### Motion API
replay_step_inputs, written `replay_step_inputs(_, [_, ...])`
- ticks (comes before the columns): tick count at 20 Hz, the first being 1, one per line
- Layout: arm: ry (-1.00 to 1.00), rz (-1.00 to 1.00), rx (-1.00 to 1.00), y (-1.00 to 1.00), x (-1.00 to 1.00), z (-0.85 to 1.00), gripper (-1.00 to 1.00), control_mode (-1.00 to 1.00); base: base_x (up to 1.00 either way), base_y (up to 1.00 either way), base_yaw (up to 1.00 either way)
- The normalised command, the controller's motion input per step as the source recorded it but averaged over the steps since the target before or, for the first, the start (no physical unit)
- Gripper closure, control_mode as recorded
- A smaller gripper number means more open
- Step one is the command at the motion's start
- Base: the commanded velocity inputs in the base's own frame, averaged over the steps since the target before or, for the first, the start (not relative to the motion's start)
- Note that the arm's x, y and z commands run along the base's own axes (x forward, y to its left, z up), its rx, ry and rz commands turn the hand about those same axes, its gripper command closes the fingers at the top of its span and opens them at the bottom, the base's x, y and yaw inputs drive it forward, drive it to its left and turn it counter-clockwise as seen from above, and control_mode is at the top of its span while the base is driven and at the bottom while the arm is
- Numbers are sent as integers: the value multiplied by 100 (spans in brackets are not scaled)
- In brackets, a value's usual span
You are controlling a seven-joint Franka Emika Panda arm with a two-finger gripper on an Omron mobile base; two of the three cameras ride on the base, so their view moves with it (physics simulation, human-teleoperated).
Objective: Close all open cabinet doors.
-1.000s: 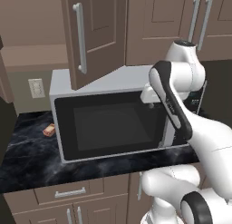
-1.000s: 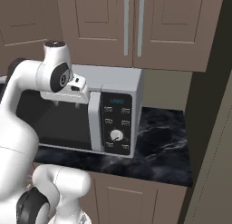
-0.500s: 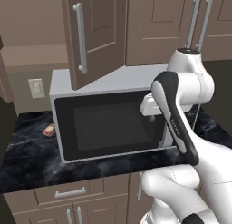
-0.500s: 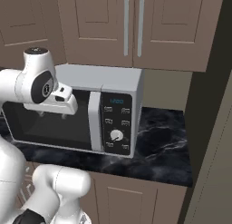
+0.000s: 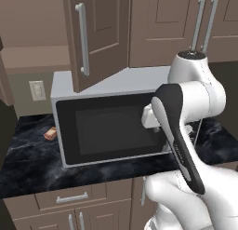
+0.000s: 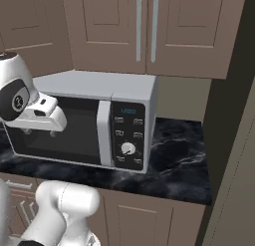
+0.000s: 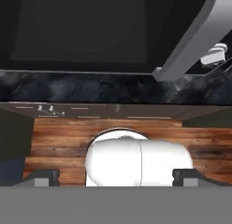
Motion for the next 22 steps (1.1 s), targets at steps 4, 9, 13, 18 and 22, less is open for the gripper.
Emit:
replay_step_inputs(4, [1, -7, -1, -26, -43, 18, -100, -100, 0, 0, 0])
replay_step_inputs(9, [0, 0, 1, -50, -37, 2, -100, -100, 0, 0, 0])
replay_step_inputs(13, [-3, -1, 1, -22, -16, 0, -100, -100, 0, 0, 0])
replay_step_inputs(18, [0, 0, 0, -1, 0, 0, -100, -100, 0, 0, 0])
replay_step_inputs(22, [0, 0, -1, 0, 0, 3, -100, -100, 0, 0, 0])
